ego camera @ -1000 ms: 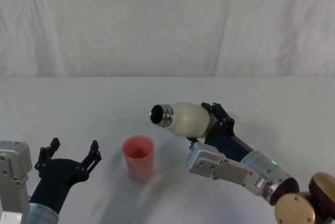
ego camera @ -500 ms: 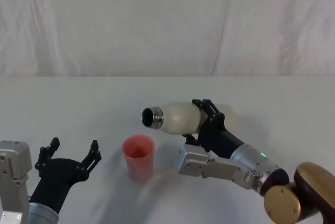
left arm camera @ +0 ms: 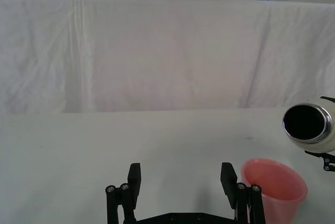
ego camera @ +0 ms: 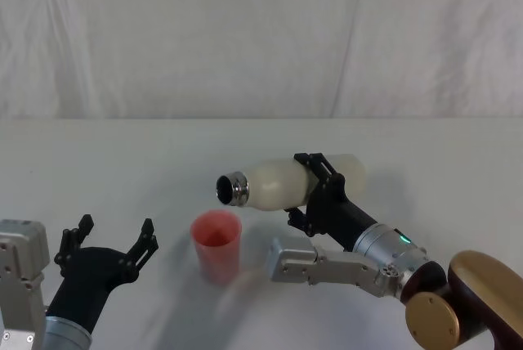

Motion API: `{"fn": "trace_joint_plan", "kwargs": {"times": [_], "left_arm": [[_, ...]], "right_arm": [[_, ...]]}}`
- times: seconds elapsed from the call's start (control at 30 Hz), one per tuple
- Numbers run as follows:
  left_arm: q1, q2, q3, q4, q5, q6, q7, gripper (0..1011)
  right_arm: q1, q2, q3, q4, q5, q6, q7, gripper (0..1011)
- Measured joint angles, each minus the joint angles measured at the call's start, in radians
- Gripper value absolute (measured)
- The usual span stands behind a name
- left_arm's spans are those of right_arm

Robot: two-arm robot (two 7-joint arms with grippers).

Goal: Grasp the thermos with one hand and pour water into the cup lid.

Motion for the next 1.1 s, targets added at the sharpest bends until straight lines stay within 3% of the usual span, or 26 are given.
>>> {"fn": "trace_joint_plan", "kwargs": {"times": [1.1], "left_arm": [[0.0, 0.0, 0.0, 0.0, 0.0, 0.0, 0.0, 1001]], "right_arm": [[0.045, 0.005, -0.056, 0.049, -0.112, 0.012, -0.078, 951]]}}
